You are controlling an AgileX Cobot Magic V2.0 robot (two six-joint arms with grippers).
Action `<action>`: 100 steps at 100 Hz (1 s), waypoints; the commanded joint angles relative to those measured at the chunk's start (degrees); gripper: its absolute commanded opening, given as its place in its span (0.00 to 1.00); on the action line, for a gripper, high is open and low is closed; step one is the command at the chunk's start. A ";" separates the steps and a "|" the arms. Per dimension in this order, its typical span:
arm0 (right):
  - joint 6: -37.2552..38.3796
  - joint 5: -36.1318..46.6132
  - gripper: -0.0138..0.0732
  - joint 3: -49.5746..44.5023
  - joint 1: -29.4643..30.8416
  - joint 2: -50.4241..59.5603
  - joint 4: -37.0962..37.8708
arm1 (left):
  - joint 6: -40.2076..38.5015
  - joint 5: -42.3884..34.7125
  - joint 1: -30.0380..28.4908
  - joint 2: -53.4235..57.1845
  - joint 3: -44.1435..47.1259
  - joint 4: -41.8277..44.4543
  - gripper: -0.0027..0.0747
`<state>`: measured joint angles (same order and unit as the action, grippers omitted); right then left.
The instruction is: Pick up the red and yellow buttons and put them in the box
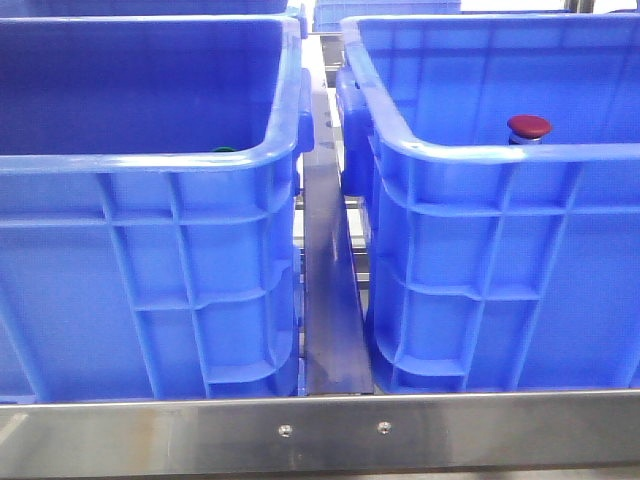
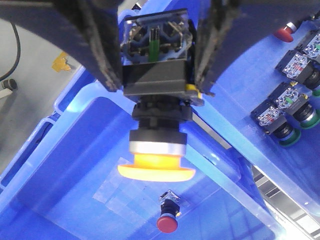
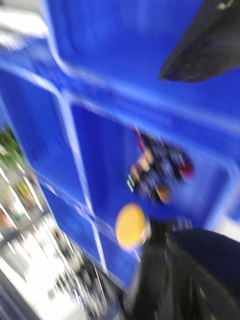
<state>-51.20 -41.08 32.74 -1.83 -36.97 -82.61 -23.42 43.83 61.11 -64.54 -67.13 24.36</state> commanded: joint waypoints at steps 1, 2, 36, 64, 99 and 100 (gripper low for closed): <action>-0.10 -7.49 0.87 4.03 0.32 -5.21 -6.89 | -0.01 -3.90 0.32 1.16 -1.61 0.83 0.01; -0.10 -8.46 0.87 4.23 0.32 -5.64 -7.11 | -0.01 -3.90 0.32 1.16 -1.61 0.83 0.01; -0.10 -21.24 0.87 12.89 -0.61 -22.16 -10.19 | -0.01 -3.90 0.32 1.16 -1.61 0.51 0.01; -0.10 -16.53 0.87 17.89 -9.79 -27.67 -10.96 | -0.01 -3.90 0.32 1.16 -1.61 0.51 0.01; -0.14 -13.96 0.87 23.42 -15.84 -34.56 -11.14 | -0.01 -3.90 0.32 1.16 -1.61 0.42 0.01; -0.14 -13.95 0.87 23.54 -15.99 -34.82 -11.14 | -0.01 -3.90 0.32 1.16 -1.61 0.42 0.01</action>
<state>-51.09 -54.03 53.28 -17.04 -71.59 -89.54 -23.29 43.83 61.11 -64.54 -67.13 24.26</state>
